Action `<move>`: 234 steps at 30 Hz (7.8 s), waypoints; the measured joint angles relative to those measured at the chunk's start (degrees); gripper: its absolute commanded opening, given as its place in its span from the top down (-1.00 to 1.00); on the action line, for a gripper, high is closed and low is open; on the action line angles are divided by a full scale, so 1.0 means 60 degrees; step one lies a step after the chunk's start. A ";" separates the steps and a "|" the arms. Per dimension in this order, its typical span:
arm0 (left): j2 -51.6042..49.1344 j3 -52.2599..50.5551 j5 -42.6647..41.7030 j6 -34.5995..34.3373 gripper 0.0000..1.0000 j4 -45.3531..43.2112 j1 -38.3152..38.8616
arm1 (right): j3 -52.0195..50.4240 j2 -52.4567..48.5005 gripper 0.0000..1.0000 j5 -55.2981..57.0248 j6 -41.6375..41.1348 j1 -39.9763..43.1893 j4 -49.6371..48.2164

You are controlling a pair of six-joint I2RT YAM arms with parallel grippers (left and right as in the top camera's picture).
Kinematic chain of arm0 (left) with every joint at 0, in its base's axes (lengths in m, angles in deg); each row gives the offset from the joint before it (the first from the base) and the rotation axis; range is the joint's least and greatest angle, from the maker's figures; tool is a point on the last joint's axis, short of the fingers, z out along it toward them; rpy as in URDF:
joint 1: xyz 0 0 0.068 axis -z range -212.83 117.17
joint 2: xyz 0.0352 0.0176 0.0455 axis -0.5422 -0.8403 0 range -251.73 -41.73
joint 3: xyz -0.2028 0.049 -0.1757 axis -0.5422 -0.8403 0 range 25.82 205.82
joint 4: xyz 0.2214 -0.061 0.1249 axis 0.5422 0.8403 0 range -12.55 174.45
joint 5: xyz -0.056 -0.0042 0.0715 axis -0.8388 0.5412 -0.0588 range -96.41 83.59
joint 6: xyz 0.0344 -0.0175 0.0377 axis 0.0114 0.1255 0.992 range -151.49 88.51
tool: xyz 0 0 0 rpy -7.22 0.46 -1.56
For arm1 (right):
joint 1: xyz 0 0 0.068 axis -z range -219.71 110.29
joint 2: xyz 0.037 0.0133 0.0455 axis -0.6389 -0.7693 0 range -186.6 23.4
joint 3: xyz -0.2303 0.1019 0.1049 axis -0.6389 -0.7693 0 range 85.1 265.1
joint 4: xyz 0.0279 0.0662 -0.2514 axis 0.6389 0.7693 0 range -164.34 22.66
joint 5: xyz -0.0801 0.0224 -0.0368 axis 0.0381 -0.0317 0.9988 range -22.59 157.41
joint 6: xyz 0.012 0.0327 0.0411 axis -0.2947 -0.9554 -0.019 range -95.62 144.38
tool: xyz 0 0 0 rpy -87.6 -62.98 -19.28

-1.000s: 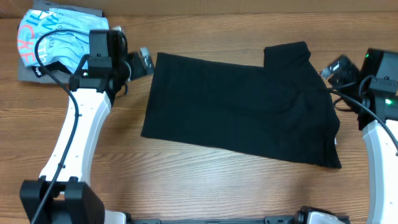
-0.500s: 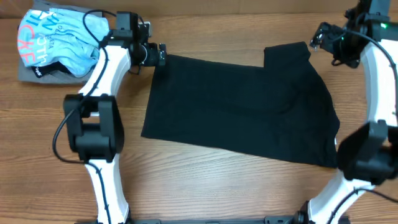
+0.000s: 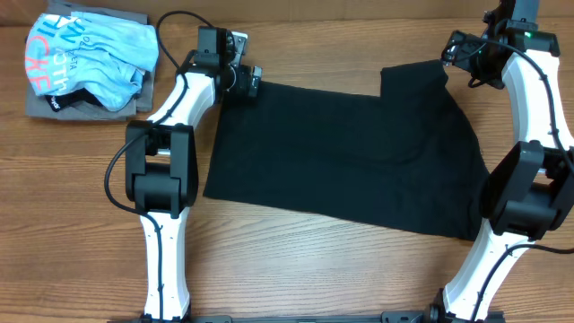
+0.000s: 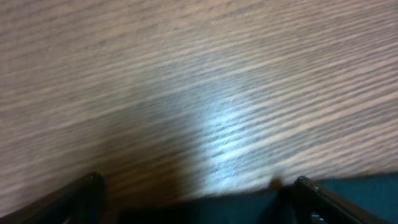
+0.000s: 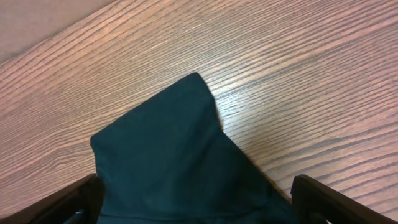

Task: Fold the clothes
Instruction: 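Move both grippers to the top corners and smooth the shirt flat, then grasp the top edge with both grippers and fold it down toward the bottom, then release the shirt and raise both grippers away from the folded strip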

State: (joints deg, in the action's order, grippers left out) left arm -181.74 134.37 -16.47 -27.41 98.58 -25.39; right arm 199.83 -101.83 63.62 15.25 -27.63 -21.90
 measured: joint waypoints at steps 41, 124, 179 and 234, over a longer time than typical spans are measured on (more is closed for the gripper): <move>-0.0117 0.0168 0.0459 0.0051 0.92 0.0255 -0.0011 | 0.0667 -0.3056 0.92 0.0812 0.0175 -0.0455 -0.2295; -0.0004 0.1104 0.1592 -0.1938 -0.97 1.2225 -0.0193 | -0.5140 0.1872 -1.00 0.1668 -0.2171 0.0630 0.4918; 0.0470 0.0535 -0.0007 -0.1963 0.72 1.0244 -0.2025 | -0.4335 0.2018 0.78 -0.0087 -0.1687 0.0856 0.3453; 0.6211 -0.3581 -0.1545 -0.0627 -0.89 0.7697 -0.4623 | -0.0892 0.2022 -1.00 0.0703 -0.1217 0.0856 0.5759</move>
State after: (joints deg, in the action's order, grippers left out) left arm -144.47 112.88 -25.74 -31.17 144.76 -53.13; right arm 194.48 -89.70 67.84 7.95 -22.49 12.66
